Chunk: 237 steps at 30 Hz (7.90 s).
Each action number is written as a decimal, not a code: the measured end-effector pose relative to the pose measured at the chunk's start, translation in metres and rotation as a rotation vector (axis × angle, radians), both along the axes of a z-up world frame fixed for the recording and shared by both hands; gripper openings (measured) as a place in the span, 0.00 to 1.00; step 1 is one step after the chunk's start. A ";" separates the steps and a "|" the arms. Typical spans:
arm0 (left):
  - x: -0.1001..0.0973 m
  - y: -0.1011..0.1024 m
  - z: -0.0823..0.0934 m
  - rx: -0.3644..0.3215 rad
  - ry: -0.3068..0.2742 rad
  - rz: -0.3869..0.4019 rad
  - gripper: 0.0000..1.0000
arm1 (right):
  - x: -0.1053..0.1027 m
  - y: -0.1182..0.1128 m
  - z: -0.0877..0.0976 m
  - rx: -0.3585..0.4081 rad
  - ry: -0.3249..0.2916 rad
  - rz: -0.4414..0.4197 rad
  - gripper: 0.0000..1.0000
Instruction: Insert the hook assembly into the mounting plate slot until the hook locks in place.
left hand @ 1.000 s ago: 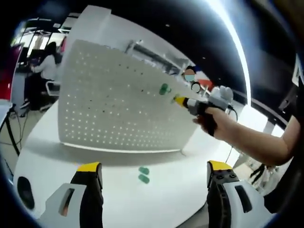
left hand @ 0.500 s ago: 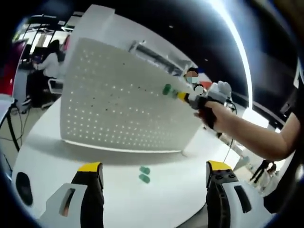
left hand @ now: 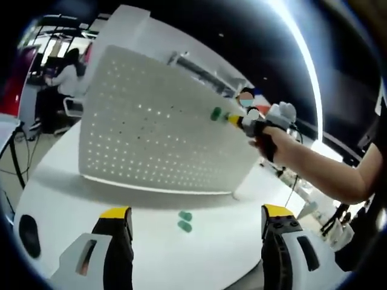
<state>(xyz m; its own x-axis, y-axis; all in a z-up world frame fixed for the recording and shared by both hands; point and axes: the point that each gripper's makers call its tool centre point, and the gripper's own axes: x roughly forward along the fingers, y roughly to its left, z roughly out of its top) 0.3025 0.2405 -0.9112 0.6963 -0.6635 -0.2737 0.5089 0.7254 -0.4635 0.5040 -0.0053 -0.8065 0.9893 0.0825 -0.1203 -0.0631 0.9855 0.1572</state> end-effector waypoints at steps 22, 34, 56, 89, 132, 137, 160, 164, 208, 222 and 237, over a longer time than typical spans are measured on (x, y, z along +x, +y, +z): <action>-0.002 0.004 -0.004 -0.010 0.010 0.003 0.88 | 0.006 -0.002 -0.005 0.000 -0.004 -0.144 0.01; -0.003 0.001 -0.002 0.004 0.003 -0.013 0.88 | 0.004 -0.001 -0.004 -0.005 -0.001 -0.124 0.04; -0.020 -0.013 -0.011 0.055 0.024 -0.075 0.88 | -0.041 -0.022 0.001 0.028 -0.028 -0.101 0.21; -0.042 -0.023 -0.026 0.111 0.064 -0.157 0.88 | -0.172 -0.031 -0.138 0.028 0.290 -0.039 0.23; -0.079 -0.029 -0.060 0.175 0.145 -0.199 0.86 | -0.278 0.030 -0.199 0.003 0.456 0.171 0.24; -0.078 -0.026 -0.063 0.179 0.154 -0.193 0.86 | -0.274 0.041 -0.205 -0.016 0.462 0.211 0.24; -0.049 -0.011 -0.075 0.189 0.194 -0.156 0.85 | -0.195 0.085 -0.253 -0.071 0.517 0.382 0.22; -0.042 -0.007 -0.079 0.191 0.208 -0.146 0.85 | -0.178 0.085 -0.267 -0.093 0.540 0.400 0.21; -0.034 0.003 -0.093 0.176 0.262 -0.094 0.82 | -0.124 0.113 -0.294 -0.202 0.578 0.464 0.09; -0.032 0.002 -0.091 0.170 0.256 -0.103 0.82 | -0.119 0.102 -0.298 -0.327 0.571 0.466 0.02; -0.017 0.000 -0.088 0.169 0.269 -0.115 0.82 | -0.121 0.089 -0.263 -0.294 0.490 0.478 0.01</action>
<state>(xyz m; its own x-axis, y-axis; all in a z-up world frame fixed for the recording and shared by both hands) 0.2859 0.2407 -0.9995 0.5071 -0.6632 -0.5504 0.4676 0.7482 -0.4707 0.3832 0.0837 -1.0693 0.6806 0.3871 -0.6221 -0.4860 0.8739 0.0120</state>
